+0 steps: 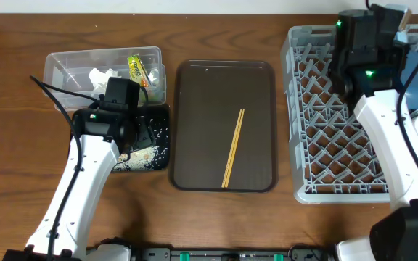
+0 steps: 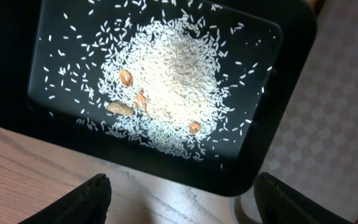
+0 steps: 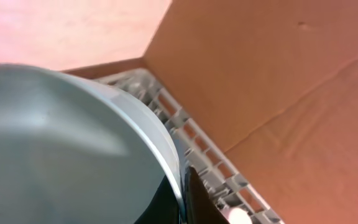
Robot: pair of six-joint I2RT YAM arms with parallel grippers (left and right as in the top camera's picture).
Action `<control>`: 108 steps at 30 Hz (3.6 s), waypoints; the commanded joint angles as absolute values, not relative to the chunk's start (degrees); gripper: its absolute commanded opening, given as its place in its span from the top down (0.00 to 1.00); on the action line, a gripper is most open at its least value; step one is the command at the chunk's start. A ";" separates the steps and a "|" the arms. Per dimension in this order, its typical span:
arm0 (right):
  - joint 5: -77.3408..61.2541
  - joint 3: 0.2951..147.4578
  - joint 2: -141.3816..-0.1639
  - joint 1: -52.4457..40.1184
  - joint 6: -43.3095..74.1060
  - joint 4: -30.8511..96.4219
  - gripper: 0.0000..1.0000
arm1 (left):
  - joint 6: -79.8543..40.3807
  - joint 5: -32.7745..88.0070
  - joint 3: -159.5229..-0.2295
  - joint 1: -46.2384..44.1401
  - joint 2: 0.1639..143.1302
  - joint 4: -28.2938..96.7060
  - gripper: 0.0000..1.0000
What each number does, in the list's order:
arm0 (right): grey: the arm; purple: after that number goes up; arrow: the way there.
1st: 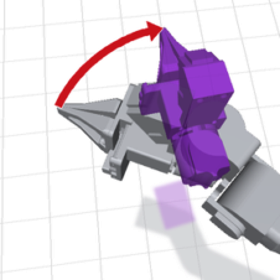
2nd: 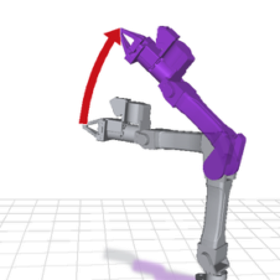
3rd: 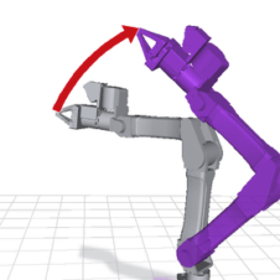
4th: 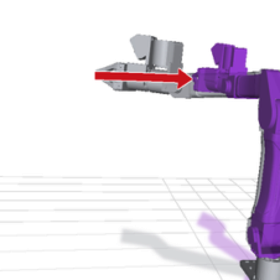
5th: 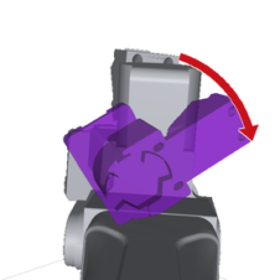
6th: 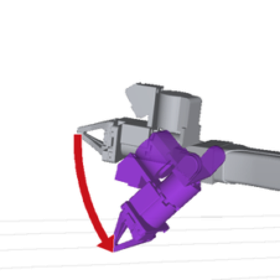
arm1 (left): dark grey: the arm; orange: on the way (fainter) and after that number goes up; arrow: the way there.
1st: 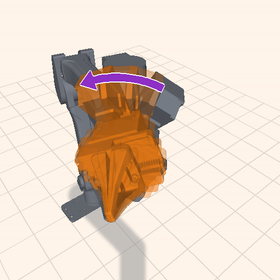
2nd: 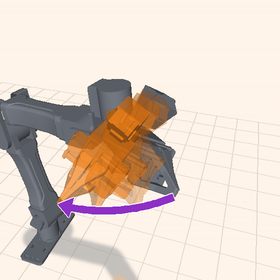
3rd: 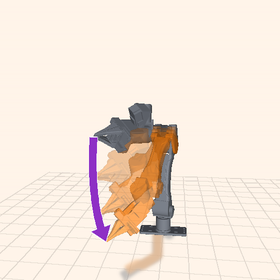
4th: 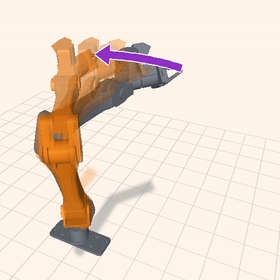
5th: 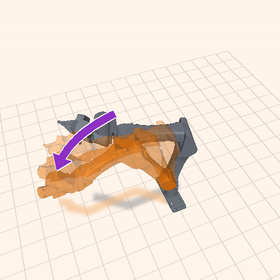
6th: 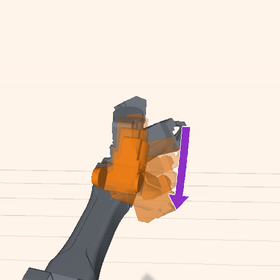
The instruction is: Sort waste into correct bins and load items into the dishwasher rack
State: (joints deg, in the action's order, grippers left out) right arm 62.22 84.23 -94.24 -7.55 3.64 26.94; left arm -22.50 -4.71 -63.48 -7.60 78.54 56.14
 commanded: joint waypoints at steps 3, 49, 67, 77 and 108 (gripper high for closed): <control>67.48 84.40 -99.92 -5.50 -10.00 19.11 0.99 | -22.85 -5.39 -63.59 -7.31 78.24 56.29 0.23; 55.20 84.31 -116.77 -13.39 7.57 39.92 0.64 | -22.85 -5.13 -63.59 -7.31 78.24 56.10 0.23; -3.68 84.31 -95.04 -16.23 8.71 43.16 0.35 | -22.85 -4.99 -63.59 -7.31 78.24 55.83 0.23; -4.99 84.31 -100.86 -26.96 21.43 51.94 0.40 | -22.85 -4.99 -63.59 -7.31 78.24 55.83 0.23; 2.00 84.07 -118.43 -35.70 37.69 56.58 0.45 | -22.85 -4.99 -63.59 -7.31 78.24 55.88 0.23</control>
State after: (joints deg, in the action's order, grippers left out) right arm -0.10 84.36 -117.99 -35.07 35.81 56.38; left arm -22.50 -4.69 -63.48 -7.60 78.54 55.68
